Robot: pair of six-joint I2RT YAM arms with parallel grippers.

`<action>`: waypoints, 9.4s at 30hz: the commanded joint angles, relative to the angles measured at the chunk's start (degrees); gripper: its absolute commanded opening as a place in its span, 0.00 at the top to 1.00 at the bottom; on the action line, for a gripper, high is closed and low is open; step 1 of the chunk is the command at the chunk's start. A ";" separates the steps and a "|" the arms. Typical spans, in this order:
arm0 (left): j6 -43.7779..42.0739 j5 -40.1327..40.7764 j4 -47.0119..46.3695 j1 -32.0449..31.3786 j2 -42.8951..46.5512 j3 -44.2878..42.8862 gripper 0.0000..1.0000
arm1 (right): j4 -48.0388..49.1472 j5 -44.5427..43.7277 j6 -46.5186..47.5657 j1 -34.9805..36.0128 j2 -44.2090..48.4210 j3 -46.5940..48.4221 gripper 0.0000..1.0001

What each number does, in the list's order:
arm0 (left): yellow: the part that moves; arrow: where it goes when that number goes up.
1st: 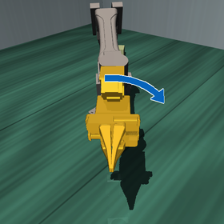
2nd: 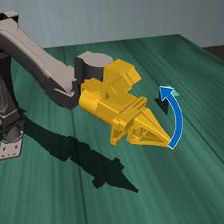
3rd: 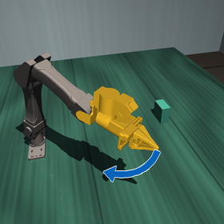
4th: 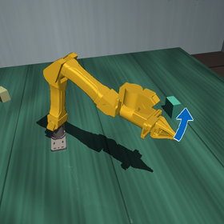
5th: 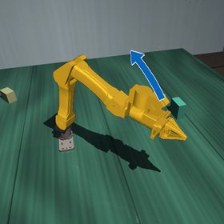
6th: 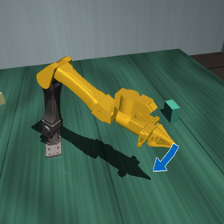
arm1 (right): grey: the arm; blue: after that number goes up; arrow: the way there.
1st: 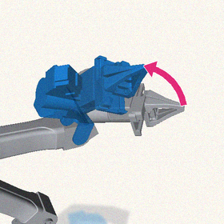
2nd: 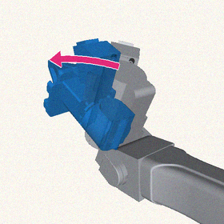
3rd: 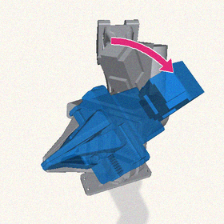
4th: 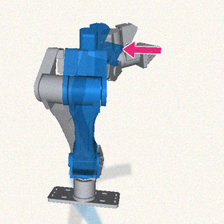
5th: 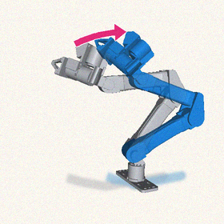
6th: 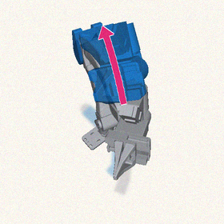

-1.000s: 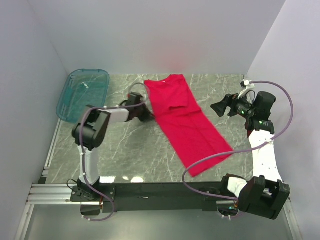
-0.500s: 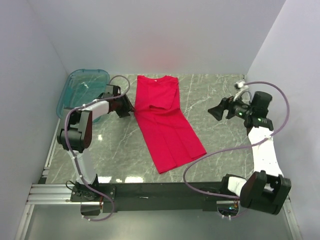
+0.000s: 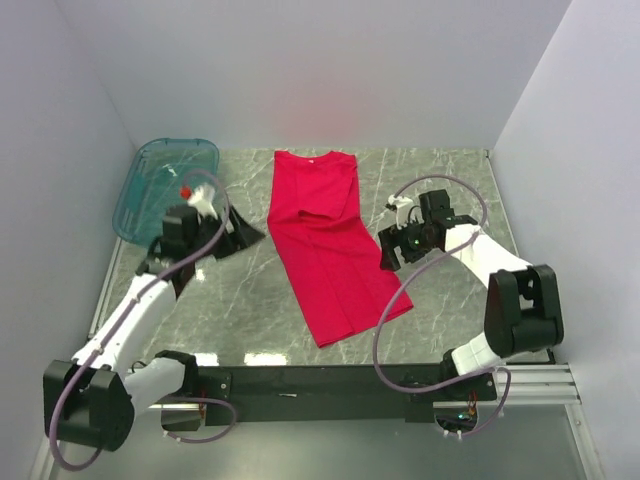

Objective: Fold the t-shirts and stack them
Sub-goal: Fold the tshirt

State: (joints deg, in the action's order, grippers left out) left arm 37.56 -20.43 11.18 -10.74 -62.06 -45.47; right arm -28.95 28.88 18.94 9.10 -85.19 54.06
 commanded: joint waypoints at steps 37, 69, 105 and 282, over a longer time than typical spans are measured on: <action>34.25 11.29 -16.98 -40.06 -18.80 19.28 0.96 | -4.45 11.72 2.77 -7.87 7.32 1.84 0.12; -0.80 11.19 14.66 -46.53 12.57 5.14 0.24 | -19.69 14.74 51.72 4.41 18.67 -6.97 0.01; -49.78 34.05 -4.68 -78.11 -9.91 14.10 0.16 | -7.35 -6.38 49.97 34.05 36.85 -32.09 0.43; -52.15 28.77 0.69 -71.35 -14.14 14.45 0.49 | -12.01 -3.22 45.31 35.72 39.84 -29.72 0.35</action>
State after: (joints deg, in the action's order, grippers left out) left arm -13.26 9.39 11.00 -81.87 -74.17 -31.31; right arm -41.98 25.91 64.97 45.10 -45.95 23.55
